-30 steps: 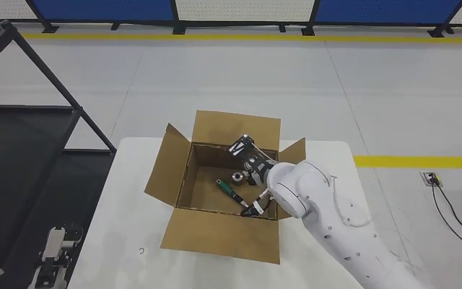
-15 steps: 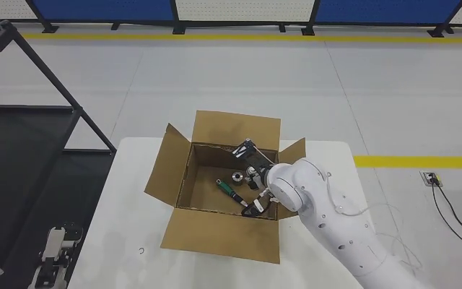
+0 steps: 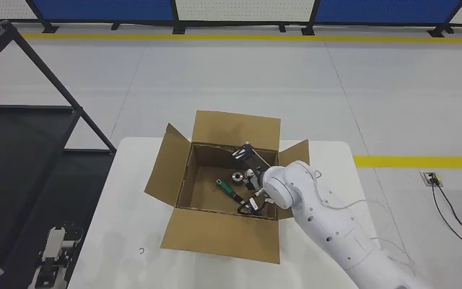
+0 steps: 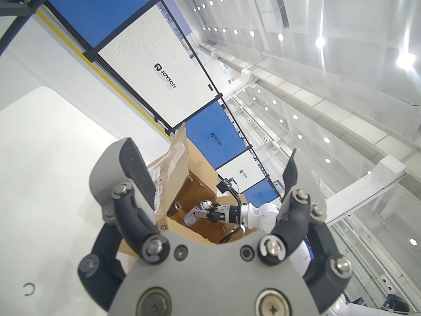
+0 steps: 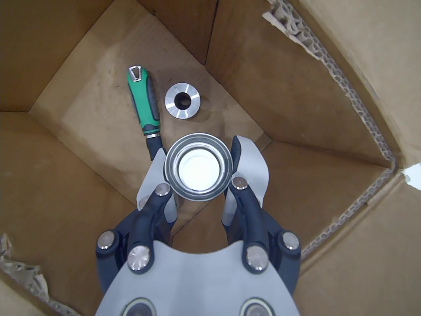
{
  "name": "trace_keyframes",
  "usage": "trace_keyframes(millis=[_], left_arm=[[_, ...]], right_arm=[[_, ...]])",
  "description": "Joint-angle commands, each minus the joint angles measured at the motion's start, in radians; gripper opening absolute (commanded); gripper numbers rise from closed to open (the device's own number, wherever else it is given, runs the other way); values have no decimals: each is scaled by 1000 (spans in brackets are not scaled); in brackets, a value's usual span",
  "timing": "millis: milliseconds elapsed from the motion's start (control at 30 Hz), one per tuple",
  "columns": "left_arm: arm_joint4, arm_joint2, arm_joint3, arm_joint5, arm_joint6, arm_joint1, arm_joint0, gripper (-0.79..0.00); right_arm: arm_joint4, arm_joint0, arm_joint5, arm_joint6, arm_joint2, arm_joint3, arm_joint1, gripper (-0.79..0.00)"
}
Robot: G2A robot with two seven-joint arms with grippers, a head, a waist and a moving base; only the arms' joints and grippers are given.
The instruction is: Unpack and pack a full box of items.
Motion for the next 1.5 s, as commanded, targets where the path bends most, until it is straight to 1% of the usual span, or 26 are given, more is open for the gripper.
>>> trace_keyframes(millis=[0, 67, 167, 400, 433, 500, 600, 733, 933, 1233, 1367, 1467], left_arm=[[0, 0, 0, 0, 0, 0, 0, 0], [0, 0, 0, 0, 0, 0, 0, 0], [0, 0, 0, 0, 0, 0, 0, 0], [0, 0, 0, 0, 0, 0, 0, 0], [0, 0, 0, 0, 0, 0, 0, 0], [0, 0, 0, 0, 0, 0, 0, 0], [0, 0, 0, 0, 0, 0, 0, 0], [0, 0, 0, 0, 0, 0, 0, 0], [0, 0, 0, 0, 0, 0, 0, 0], [0, 0, 0, 0, 0, 0, 0, 0], [0, 0, 0, 0, 0, 0, 0, 0], [0, 0, 0, 0, 0, 0, 0, 0]], right_arm=[[6, 10, 35, -7, -18, 33, -14, -785], [13, 26, 52, -4, -29, 70, -27, -785], [30, 44, 49, -14, -37, 113, -42, -785], [34, 65, 43, 9, -50, 160, -64, -785], [34, 66, 42, 10, -50, 164, -67, -757], [25, 68, 35, 16, -54, 169, -70, -597], [20, 66, 32, 17, -50, 173, -74, -533], [13, 62, 21, 22, -43, 177, -76, -483], [-2, 52, 11, 31, -25, 163, -76, -468], [-39, 10, -3, 52, 20, 99, -61, -471], [-54, -8, -13, 65, 38, 73, -55, -453], [-60, -18, -20, 69, 48, 63, -53, -419]])
